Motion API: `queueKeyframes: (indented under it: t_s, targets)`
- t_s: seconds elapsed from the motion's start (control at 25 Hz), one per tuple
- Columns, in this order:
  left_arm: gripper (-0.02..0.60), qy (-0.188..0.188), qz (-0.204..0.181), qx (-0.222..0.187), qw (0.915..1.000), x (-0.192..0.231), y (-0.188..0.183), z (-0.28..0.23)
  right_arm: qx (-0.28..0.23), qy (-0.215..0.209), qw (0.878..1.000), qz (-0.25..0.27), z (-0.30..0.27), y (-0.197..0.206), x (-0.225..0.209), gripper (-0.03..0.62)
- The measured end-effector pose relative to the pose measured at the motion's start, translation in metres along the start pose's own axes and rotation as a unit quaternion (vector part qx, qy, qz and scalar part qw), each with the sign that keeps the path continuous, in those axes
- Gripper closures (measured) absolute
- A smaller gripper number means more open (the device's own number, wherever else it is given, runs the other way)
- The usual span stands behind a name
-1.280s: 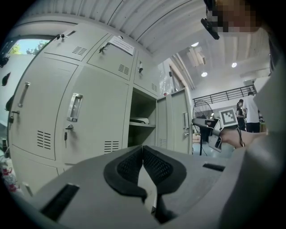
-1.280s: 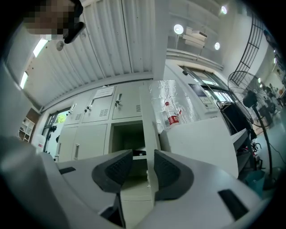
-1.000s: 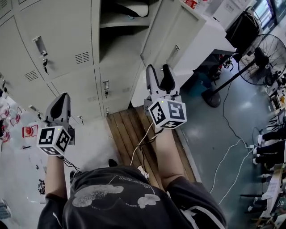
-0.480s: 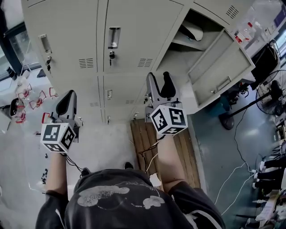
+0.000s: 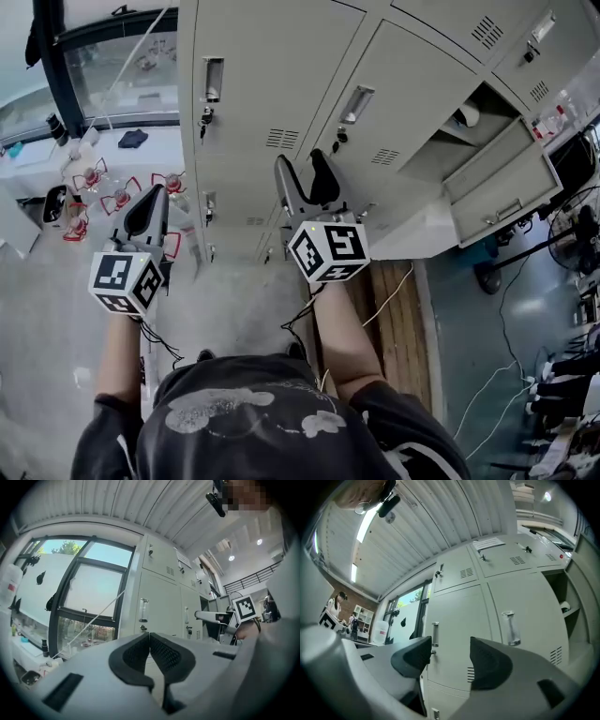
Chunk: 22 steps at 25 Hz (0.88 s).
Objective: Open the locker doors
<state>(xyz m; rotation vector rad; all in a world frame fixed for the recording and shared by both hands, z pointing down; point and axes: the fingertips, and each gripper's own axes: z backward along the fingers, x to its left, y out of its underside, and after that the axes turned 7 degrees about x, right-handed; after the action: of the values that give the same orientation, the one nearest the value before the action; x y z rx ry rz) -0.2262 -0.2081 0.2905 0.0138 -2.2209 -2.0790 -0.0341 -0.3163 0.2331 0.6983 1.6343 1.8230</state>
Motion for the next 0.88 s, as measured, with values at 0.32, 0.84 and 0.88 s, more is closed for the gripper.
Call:
queueKeyframes:
  t_s: [0.32, 0.84, 0.88]
  targets:
    - [0.572, 0.028, -0.004, 0.007, 0.9996, 0.063, -0.004, 0.025, 0.02, 0.002, 1.0, -0.013, -0.046, 0.015, 0.085, 0.335]
    - [0.572, 0.0, 0.013, 0.001, 0.9999, 0.098, -0.009, 0.012, 0.053, -0.072, 0.996, -0.027, -0.128, 0.023, 0.124, 0.283]
    - [0.572, -0.004, 0.012, 0.002, 0.9999, 0.099, -0.01, 0.011, 0.053, -0.075, 0.995, -0.028, -0.136, 0.021, 0.124, 0.283]
